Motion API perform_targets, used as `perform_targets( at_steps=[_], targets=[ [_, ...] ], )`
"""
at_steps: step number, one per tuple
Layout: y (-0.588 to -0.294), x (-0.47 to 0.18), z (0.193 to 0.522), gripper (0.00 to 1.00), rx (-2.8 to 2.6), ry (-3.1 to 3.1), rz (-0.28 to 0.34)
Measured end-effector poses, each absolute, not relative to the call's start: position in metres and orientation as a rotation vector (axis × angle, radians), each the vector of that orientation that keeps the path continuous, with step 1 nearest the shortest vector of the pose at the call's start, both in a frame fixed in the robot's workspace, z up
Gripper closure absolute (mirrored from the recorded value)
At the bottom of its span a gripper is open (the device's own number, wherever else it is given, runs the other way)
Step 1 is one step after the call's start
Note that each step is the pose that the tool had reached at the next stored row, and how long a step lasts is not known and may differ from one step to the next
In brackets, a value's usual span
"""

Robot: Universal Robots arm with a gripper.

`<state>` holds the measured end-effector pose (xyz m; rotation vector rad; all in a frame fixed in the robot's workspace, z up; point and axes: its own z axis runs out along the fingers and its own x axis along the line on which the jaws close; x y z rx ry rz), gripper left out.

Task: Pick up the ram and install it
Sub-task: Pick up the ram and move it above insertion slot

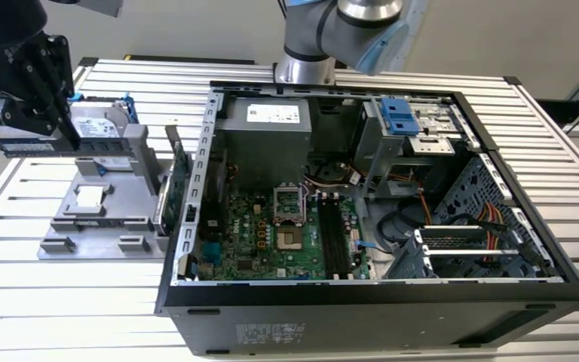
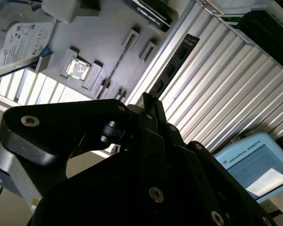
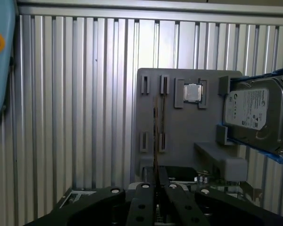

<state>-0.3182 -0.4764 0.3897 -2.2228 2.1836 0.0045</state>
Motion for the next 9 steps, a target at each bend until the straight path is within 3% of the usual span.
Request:
perform_targets(
  at_steps=[9],
  targets=[
    [-0.476,-0.304,0.39,1.0,-2.223,2.184,0.005]
  ],
)
